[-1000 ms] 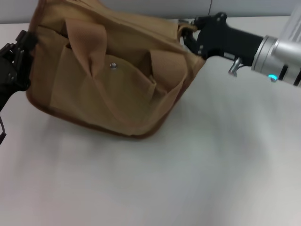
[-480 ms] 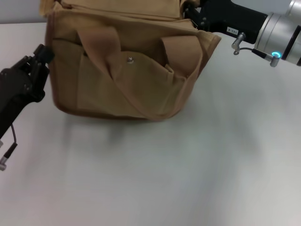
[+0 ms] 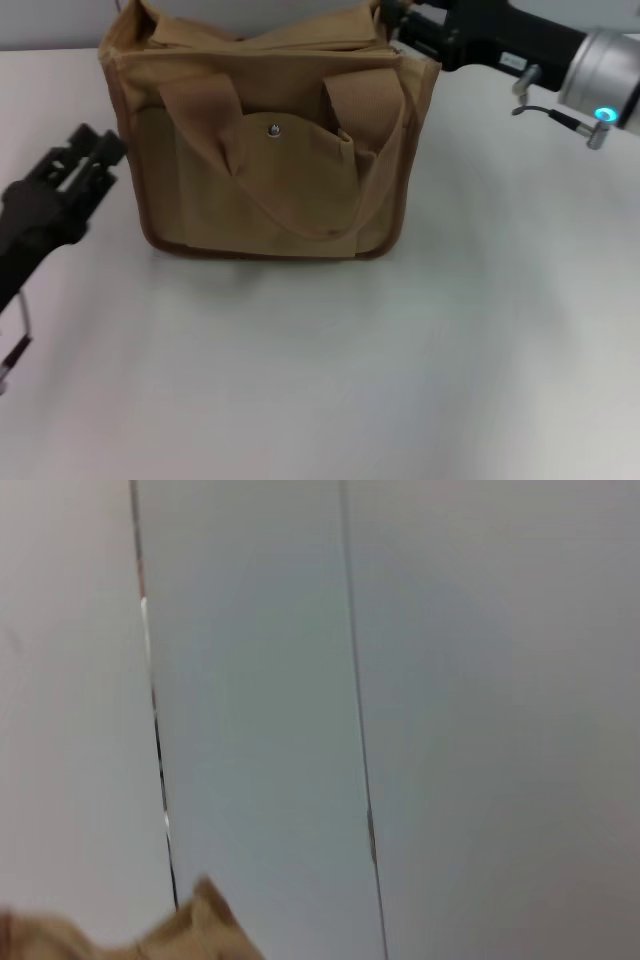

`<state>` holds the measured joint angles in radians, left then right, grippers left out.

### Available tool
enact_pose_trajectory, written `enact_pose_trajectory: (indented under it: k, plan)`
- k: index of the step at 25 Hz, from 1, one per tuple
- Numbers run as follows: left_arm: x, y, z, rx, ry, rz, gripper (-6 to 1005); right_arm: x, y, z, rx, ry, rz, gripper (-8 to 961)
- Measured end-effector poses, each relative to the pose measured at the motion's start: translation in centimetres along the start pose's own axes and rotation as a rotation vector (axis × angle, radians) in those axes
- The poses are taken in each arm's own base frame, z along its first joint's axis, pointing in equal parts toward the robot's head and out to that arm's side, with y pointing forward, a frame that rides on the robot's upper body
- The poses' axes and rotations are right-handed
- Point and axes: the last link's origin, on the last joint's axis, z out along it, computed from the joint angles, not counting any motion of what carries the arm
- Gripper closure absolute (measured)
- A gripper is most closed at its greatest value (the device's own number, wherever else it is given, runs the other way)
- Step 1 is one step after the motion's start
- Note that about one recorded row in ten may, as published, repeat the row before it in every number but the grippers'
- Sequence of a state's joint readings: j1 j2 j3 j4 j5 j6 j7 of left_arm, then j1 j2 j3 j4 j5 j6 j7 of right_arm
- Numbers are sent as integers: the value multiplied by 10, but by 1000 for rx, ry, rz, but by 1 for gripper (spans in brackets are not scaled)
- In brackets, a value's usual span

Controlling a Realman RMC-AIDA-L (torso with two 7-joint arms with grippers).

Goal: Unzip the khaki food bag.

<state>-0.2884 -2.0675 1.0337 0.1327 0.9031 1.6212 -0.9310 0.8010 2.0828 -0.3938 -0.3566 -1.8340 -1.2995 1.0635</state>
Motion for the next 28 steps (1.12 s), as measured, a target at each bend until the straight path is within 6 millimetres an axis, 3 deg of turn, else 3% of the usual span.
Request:
enact_pose_trajectory:
  k: [6,8,9,13,18,28]
  plan:
    - [36,12,-41,-184,53,80,521,-18,5,-31,-117,-9,103,474]
    - [45,16,-54,-275,-2,121,428,-18,23,-41,-254,53,72,389]
    - [45,16,-54,-275,-2,121,388,-18,23,-41,-254,53,72,351]
    - [46,16,-64,-391,-166,177,229,-10,56,-56,-476,138,-19,222]
    - [46,17,-66,-466,-249,210,236,0,80,-60,-631,177,-48,153]
    - [45,21,-67,-519,-292,220,242,11,95,-64,-708,210,-17,126]
